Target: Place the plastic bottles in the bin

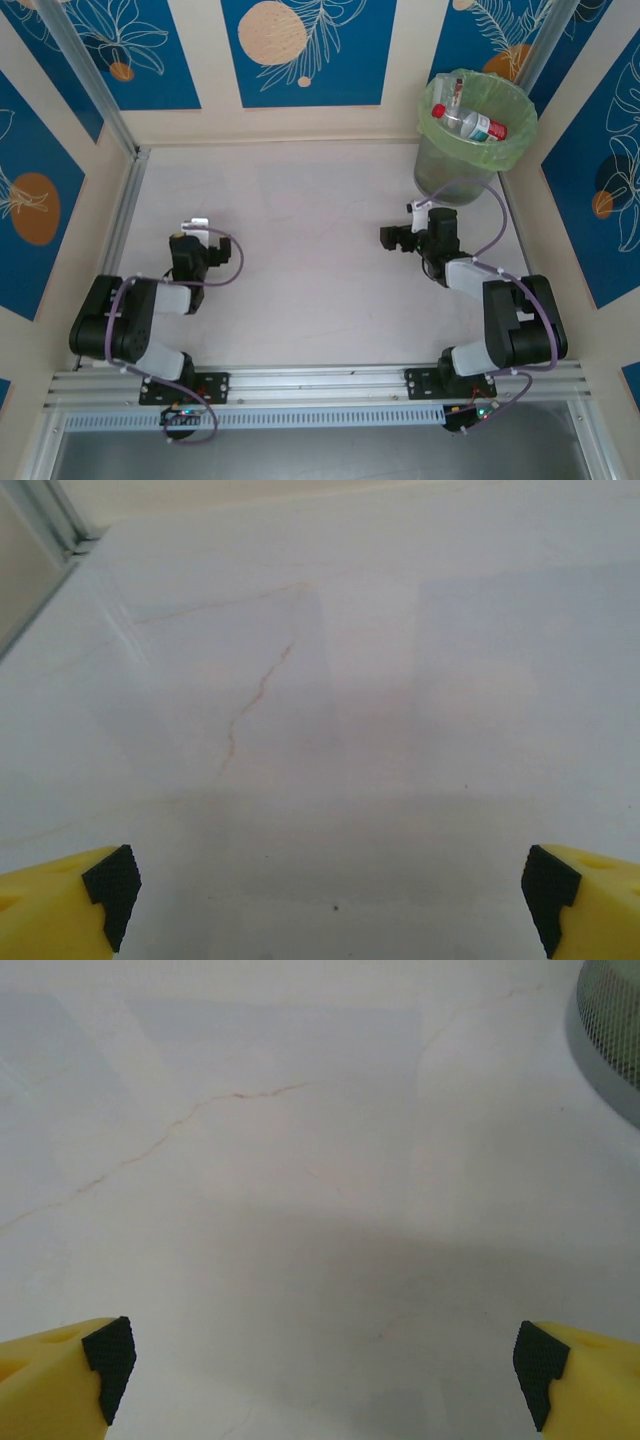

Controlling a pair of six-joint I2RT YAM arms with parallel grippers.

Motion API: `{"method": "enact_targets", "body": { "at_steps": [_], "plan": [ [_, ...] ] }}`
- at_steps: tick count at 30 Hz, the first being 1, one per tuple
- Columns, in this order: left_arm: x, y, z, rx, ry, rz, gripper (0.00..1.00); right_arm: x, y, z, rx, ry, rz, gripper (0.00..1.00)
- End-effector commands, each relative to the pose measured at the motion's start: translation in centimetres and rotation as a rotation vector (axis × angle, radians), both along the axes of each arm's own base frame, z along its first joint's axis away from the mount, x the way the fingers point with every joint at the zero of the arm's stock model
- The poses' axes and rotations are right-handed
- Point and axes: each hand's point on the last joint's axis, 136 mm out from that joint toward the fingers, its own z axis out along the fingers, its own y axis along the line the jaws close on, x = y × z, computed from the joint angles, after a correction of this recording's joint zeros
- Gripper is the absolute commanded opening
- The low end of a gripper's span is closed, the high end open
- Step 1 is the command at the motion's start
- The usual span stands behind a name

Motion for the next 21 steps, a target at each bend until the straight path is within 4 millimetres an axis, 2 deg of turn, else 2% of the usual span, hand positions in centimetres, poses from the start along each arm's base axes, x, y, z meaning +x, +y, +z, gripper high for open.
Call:
{"method": "enact_targets", "body": {
  "at_steps": [1, 4, 9, 11, 12, 14, 15, 17, 21],
  "plan": [
    [1.6, 0.0, 2.0, -0.002, -0.072, -0.004, 0.99, 0.1, -0.4, 2.7, -0.04, -0.187, -0.005, 0.99],
    [1.5, 0.9, 2.0, 0.001, -0.075, 0.053, 1.0, -0.8, -1.0, 3.4, -0.058, -0.296, -0.02, 0.99],
    [1.4, 0.9, 2.0, 0.0, -0.073, 0.05, 1.0, -1.6, -1.4, 2.7, -0.054, -0.389, -0.032, 0.99],
    [1.4, 0.9, 2.0, 0.0, -0.074, 0.051, 1.0, -1.1, -1.9, 1.9, -0.046, -0.374, -0.063, 0.99],
    [1.4, 0.9, 2.0, 0.0, -0.071, 0.05, 1.0, -0.2, -3.0, 1.6, -0.041, -0.359, -0.12, 0.99],
    [1.4, 0.8, 2.0, -0.001, -0.071, 0.05, 1.0, 1.8, -5.0, 0.6, -0.025, -0.213, -0.231, 1.0],
    [1.4, 0.9, 2.0, 0.0, -0.072, 0.05, 1.0, 1.8, -5.5, 0.5, 0.064, -0.177, -0.189, 0.99],
    [1.4, 0.8, 2.0, -0.001, -0.071, 0.049, 1.0, 1.6, -5.5, 0.6, 0.085, -0.182, -0.17, 0.99],
    [1.5, 0.7, 1.9, -0.001, -0.068, 0.038, 1.0, 1.8, -4.2, 0.5, 0.064, -0.18, -0.107, 0.99]
  ]
}}
